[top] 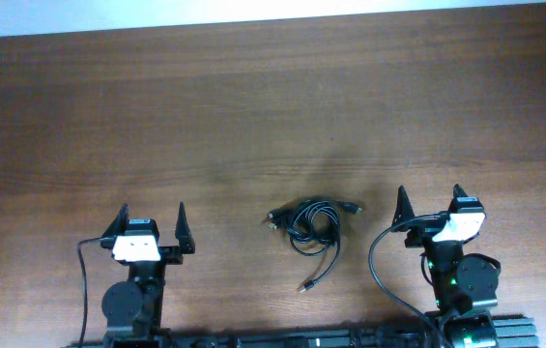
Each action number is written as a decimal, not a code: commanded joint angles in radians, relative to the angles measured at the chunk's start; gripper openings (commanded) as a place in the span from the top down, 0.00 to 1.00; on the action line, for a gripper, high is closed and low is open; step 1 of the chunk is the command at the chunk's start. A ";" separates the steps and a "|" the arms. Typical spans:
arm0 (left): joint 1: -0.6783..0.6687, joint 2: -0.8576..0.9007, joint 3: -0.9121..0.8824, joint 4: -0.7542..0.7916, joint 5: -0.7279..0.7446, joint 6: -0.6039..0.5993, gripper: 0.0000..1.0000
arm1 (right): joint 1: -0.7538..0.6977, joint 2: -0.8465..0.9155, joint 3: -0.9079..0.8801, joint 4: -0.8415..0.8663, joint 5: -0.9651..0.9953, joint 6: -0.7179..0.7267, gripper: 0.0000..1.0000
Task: Untangle cables
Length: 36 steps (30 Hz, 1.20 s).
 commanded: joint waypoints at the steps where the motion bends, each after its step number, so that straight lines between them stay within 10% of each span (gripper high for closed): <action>1: 0.007 -0.004 -0.001 -0.008 0.024 0.014 0.01 | -0.006 -0.012 -0.005 -0.008 0.013 -0.005 0.01; 19: 0.007 0.193 0.174 -0.098 0.123 0.016 0.01 | -0.006 -0.012 -0.005 -0.008 0.013 -0.005 0.01; 36: -0.043 0.996 0.793 -0.386 0.353 0.125 0.01 | -0.006 -0.012 -0.005 -0.008 0.013 -0.005 0.01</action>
